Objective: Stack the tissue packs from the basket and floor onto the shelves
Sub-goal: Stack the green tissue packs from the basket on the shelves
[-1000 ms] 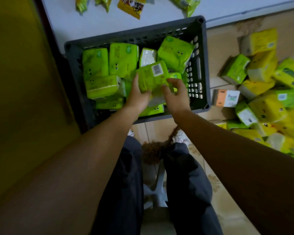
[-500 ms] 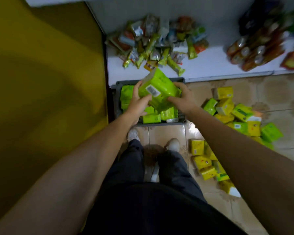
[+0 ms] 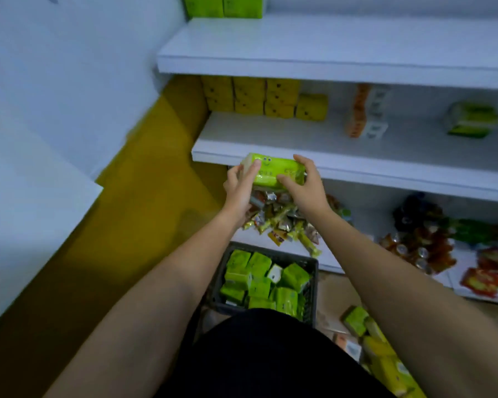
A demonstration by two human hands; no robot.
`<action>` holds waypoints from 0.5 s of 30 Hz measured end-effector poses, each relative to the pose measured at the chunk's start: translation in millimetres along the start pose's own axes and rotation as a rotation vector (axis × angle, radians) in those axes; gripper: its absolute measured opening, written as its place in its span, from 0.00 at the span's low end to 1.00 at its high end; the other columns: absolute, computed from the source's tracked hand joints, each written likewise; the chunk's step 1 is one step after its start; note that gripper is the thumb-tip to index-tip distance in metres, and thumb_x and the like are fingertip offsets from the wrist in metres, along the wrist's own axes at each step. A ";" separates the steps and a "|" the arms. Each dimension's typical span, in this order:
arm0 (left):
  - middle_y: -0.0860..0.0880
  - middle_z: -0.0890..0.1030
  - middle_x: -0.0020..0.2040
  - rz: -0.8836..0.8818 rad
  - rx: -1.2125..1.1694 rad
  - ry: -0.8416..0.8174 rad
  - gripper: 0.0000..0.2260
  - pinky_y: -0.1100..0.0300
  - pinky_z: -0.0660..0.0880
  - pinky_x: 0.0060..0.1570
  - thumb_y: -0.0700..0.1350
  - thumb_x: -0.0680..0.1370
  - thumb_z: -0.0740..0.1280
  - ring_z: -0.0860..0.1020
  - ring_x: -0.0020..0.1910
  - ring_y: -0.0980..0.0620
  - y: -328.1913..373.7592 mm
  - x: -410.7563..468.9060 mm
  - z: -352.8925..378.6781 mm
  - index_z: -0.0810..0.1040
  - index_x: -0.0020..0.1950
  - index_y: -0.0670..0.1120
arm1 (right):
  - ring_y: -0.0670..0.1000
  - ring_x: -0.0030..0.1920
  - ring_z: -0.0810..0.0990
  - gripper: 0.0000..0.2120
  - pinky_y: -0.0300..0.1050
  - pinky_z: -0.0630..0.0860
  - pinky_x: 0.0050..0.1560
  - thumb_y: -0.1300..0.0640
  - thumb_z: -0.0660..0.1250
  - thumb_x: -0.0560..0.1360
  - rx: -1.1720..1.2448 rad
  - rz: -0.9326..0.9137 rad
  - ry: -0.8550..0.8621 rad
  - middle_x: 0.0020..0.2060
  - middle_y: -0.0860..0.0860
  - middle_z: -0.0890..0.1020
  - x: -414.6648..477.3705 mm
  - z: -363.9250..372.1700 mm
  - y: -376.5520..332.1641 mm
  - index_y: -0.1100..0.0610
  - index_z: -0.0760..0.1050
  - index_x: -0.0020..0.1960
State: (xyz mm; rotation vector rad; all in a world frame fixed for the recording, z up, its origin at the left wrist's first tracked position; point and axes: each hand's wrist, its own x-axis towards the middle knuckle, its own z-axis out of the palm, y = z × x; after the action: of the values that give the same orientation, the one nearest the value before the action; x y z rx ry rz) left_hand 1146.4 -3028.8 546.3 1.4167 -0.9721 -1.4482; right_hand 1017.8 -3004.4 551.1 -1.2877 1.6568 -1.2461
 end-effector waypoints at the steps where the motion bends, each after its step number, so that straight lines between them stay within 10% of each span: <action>1: 0.49 0.64 0.67 0.047 0.012 0.013 0.30 0.47 0.68 0.61 0.68 0.68 0.65 0.67 0.63 0.50 11.7 1.2 0.3 0.67 0.63 0.53 | 0.51 0.68 0.65 0.28 0.34 0.60 0.62 0.57 0.69 0.74 -0.017 -0.023 0.007 0.67 0.54 0.67 5.1 0.3 -10.5 0.57 0.62 0.71; 8: 0.52 0.70 0.52 0.397 0.013 0.053 0.16 0.66 0.64 0.51 0.51 0.80 0.60 0.69 0.48 0.63 101.4 27.4 -1.8 0.66 0.62 0.42 | 0.49 0.71 0.61 0.33 0.34 0.57 0.64 0.56 0.69 0.74 -0.041 -0.236 0.056 0.71 0.53 0.63 48.5 3.8 -84.4 0.57 0.56 0.73; 15: 0.49 0.69 0.65 0.596 -0.011 0.021 0.22 0.67 0.61 0.57 0.50 0.80 0.59 0.67 0.62 0.57 192.8 73.6 -8.3 0.62 0.72 0.43 | 0.49 0.68 0.66 0.31 0.48 0.65 0.69 0.56 0.69 0.73 -0.027 -0.443 0.227 0.68 0.51 0.68 109.9 19.5 -155.1 0.56 0.61 0.72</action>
State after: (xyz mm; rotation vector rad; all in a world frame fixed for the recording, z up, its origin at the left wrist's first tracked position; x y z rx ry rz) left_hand 1167.6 -3160.2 704.2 1.0065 -1.2385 -0.9886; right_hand 1052.5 -3123.0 697.0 -1.6406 1.5932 -1.6872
